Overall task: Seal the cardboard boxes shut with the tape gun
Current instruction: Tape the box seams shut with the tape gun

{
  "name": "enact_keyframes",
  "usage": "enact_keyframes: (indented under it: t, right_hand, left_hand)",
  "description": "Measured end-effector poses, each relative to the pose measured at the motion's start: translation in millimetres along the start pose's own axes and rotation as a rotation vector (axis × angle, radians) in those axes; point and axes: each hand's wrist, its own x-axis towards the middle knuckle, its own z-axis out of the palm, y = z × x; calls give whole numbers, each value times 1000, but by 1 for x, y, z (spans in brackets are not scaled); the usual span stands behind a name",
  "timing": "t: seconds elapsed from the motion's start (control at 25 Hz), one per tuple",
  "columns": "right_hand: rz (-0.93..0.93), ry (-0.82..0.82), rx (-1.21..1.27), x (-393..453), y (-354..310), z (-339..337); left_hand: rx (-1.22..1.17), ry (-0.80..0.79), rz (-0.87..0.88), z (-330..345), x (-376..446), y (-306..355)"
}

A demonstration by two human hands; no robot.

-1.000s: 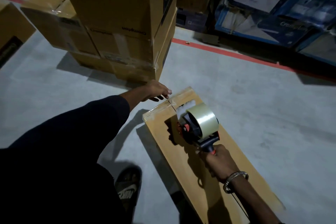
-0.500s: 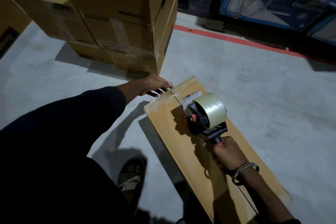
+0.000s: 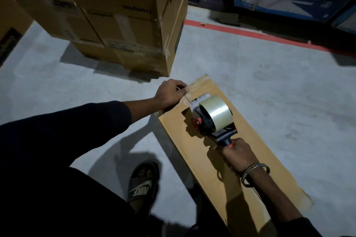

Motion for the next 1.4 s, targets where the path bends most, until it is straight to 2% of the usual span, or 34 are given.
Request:
enact_keyframes:
  t: [0.16, 0.36, 0.56, 0.68, 1.12, 1.4]
  right_hand:
    - [11, 19, -42, 1, -4, 1]
    - [75, 8, -89, 1, -31, 0]
    - [73, 1, -173, 1, -30, 1]
    - [63, 2, -187, -8, -25, -1]
    - [244, -12, -369, -103, 99, -44]
    - [153, 26, -264, -96, 100, -38]
  left_hand:
    - [-64, 29, -56, 17, -16, -9]
    - [76, -28, -38, 23, -11, -16]
    - [110, 106, -141, 27, -23, -4]
    - [78, 123, -190, 27, -24, 1]
    - [0, 130, -182, 18, -27, 4]
    - [64, 181, -190, 20, -21, 12]
